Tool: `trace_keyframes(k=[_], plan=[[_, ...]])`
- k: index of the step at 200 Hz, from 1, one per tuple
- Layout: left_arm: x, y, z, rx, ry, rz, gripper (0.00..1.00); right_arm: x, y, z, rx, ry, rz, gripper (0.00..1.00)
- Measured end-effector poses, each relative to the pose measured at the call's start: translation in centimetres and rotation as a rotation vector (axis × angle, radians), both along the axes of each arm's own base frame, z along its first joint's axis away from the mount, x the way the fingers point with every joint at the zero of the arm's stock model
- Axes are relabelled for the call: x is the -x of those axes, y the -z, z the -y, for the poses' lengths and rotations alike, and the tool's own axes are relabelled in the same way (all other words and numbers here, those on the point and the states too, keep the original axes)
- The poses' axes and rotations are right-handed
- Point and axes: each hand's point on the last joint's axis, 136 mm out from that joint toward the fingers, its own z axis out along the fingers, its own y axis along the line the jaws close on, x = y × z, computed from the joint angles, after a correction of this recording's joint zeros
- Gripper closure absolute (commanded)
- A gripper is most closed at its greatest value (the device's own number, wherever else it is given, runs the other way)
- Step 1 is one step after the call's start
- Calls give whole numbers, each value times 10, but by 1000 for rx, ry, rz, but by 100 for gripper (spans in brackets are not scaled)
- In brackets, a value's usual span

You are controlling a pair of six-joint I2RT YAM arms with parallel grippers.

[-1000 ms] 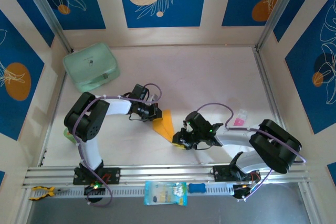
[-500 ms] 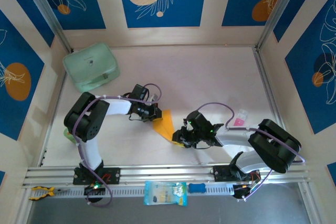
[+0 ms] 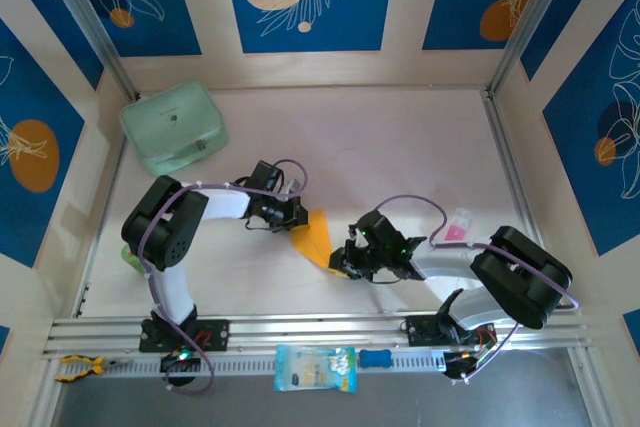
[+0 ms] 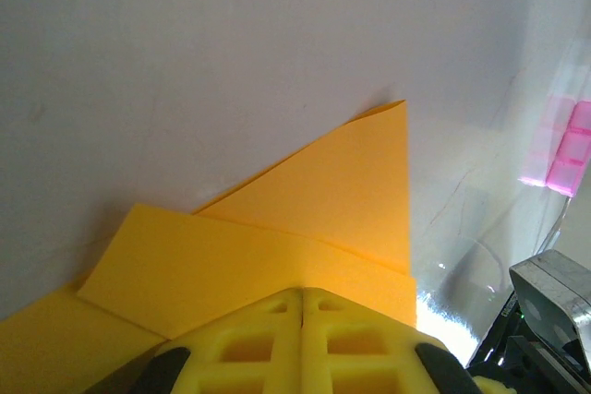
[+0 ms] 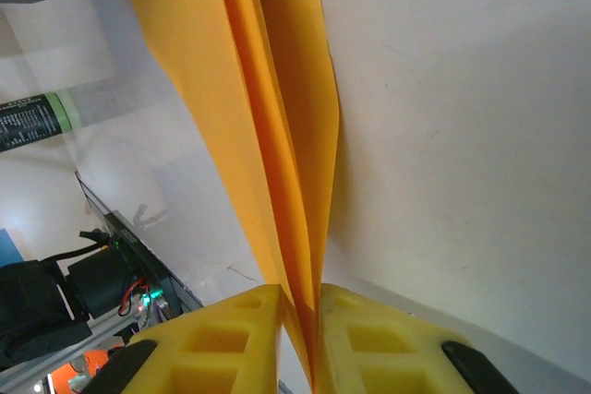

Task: Fold a paper plane with a square sheet of paper (pick it up from the middle)
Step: Turn over the paper at the center of the table.

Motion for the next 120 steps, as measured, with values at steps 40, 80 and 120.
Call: trace_keyframes(k=[40, 80, 120], plan=[[0, -1, 0, -1, -7, -1, 89, 1, -1, 1, -5, -11, 15, 94], [2, -14, -5, -15, -26, 5, 73, 0, -11, 2, -17, -39, 73, 96], [0, -50, -11, -15, -29, 104, 58, 4, -15, 14, 37, -63, 121, 96]])
